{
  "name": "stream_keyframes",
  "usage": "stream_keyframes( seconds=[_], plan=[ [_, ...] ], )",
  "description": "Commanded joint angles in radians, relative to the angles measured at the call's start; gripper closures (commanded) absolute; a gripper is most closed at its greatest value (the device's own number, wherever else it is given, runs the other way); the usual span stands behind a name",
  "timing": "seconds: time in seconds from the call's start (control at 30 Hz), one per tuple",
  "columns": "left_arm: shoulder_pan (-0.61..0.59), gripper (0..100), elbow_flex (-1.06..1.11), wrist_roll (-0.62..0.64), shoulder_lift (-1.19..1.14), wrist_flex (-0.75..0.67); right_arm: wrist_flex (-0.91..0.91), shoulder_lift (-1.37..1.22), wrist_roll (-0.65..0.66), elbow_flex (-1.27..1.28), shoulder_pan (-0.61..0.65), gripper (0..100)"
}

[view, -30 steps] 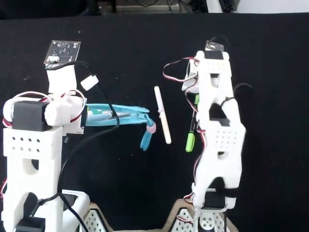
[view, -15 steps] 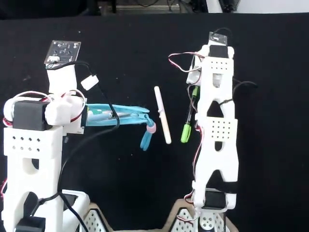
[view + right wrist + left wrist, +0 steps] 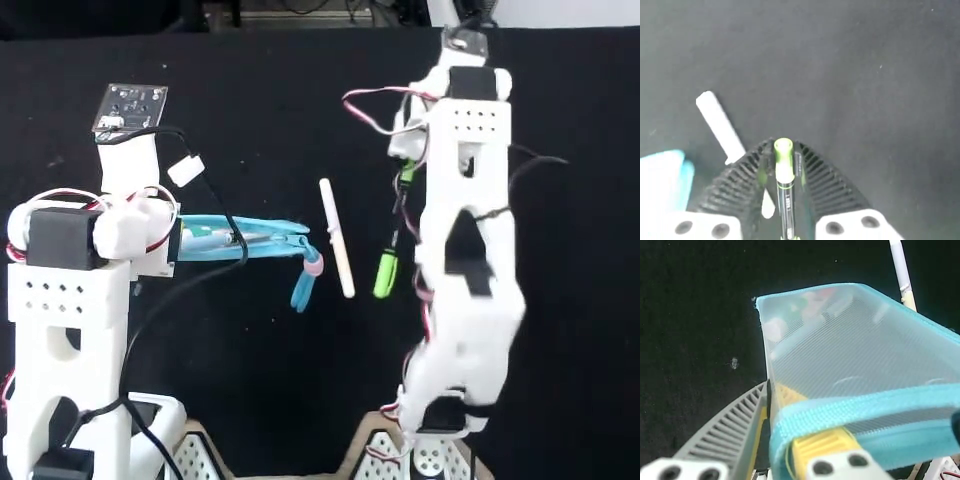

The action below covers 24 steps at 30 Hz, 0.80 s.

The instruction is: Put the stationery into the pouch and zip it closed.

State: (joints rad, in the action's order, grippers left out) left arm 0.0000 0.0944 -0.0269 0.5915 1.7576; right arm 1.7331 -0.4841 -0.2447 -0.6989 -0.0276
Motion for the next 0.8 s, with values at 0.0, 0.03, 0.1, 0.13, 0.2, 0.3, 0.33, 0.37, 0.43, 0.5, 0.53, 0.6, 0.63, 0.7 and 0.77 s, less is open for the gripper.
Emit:
stream_keyframes(
  seconds=[0.0,0.03,0.1,0.13,0.2,0.3,0.33,0.37,0.43,0.5,0.53,0.6,0.63,0.7,0.77],
  plan=[
    [0.007,97,0.007,0.011,-0.011,0.000,0.028,0.397,0.051,0.199,0.089,98.8],
    [0.005,97,0.007,0.011,-0.011,0.000,0.026,0.466,0.057,0.237,0.106,98.8],
    [0.005,97,0.007,0.011,-0.011,0.000,0.026,0.602,0.068,0.294,0.135,98.8],
    [0.007,97,0.007,0.011,-0.011,0.000,0.026,0.665,0.075,0.312,0.149,98.8],
    [0.010,97,0.007,0.011,-0.011,0.000,0.026,0.791,0.094,0.337,0.175,98.8],
    [0.010,97,0.007,0.011,-0.011,-0.002,0.026,0.952,0.094,0.340,0.212,98.7],
    [0.010,97,0.007,0.011,-0.011,-0.003,0.025,1.004,0.094,0.338,0.229,98.7],
    [0.010,97,0.007,0.011,-0.011,-0.008,0.017,1.052,0.094,0.340,0.250,98.7],
    [0.010,97,0.013,0.011,-0.011,-0.017,0.011,1.145,0.089,0.344,0.305,98.7],
    [0.010,97,0.015,0.011,-0.011,-0.017,-0.015,1.231,0.087,0.349,0.370,98.7],
    [0.010,97,0.015,0.011,-0.011,-0.017,-0.034,1.273,0.087,0.349,0.404,98.7],
    [0.010,97,0.015,0.011,-0.011,-0.017,-0.086,1.346,0.087,0.349,0.465,98.7],
    [0.010,97,0.015,0.011,-0.011,-0.017,-0.110,1.379,0.087,0.349,0.491,98.7],
    [0.010,97,0.015,0.011,-0.011,-0.018,-0.166,1.425,0.086,0.358,0.540,98.7],
    [0.010,97,0.015,0.011,-0.011,-0.018,-0.233,1.463,0.086,0.389,0.591,98.7]
  ],
)
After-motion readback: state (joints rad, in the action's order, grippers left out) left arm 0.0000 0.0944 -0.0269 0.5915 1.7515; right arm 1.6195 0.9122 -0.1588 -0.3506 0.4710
